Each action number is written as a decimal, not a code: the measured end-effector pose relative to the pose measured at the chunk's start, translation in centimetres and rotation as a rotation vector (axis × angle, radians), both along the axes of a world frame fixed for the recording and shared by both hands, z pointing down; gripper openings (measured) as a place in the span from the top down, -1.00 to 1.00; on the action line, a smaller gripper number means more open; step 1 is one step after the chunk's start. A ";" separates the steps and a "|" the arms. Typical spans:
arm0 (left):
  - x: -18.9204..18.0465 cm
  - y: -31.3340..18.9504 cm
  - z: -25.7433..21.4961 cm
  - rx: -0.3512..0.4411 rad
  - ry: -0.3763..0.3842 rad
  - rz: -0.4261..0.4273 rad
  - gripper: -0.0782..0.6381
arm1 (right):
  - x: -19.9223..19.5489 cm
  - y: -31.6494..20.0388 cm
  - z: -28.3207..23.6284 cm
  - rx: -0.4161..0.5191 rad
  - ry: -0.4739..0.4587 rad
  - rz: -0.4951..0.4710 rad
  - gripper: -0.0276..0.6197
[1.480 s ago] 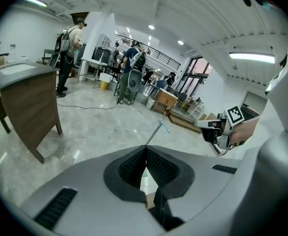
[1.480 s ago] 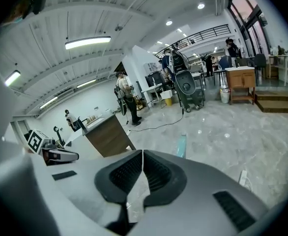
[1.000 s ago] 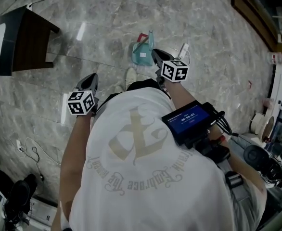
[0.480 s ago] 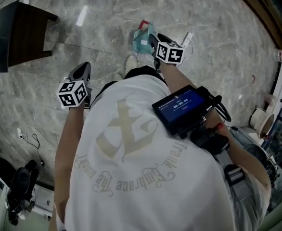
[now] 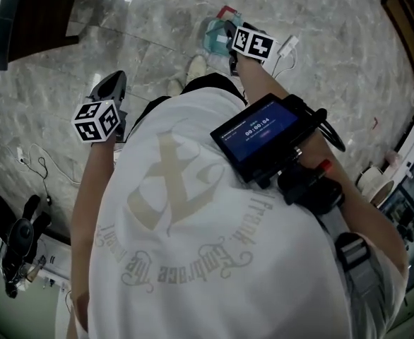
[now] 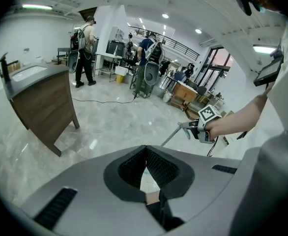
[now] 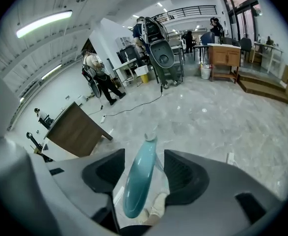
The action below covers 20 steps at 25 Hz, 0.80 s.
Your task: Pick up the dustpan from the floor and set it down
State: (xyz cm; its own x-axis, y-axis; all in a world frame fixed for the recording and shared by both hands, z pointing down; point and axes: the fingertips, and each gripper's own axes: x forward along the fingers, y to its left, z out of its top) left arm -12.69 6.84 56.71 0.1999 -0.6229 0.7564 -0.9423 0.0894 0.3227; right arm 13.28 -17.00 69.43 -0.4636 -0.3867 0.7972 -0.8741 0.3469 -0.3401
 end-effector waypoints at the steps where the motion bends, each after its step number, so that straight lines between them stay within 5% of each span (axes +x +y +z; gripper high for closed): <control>1: 0.1 0.5 -0.1 -0.004 -0.003 -0.010 0.75 | 0.2 -0.1 0.3 -0.008 0.003 0.002 0.18; 11: 1.3 3.3 -1.2 -0.009 -0.016 -0.070 0.75 | 0.1 1.1 3.1 -0.130 0.071 -0.070 0.18; 20: 1.3 3.6 -1.0 -0.006 -0.027 -0.075 0.75 | 1.8 0.5 3.6 -0.139 0.143 -0.054 0.39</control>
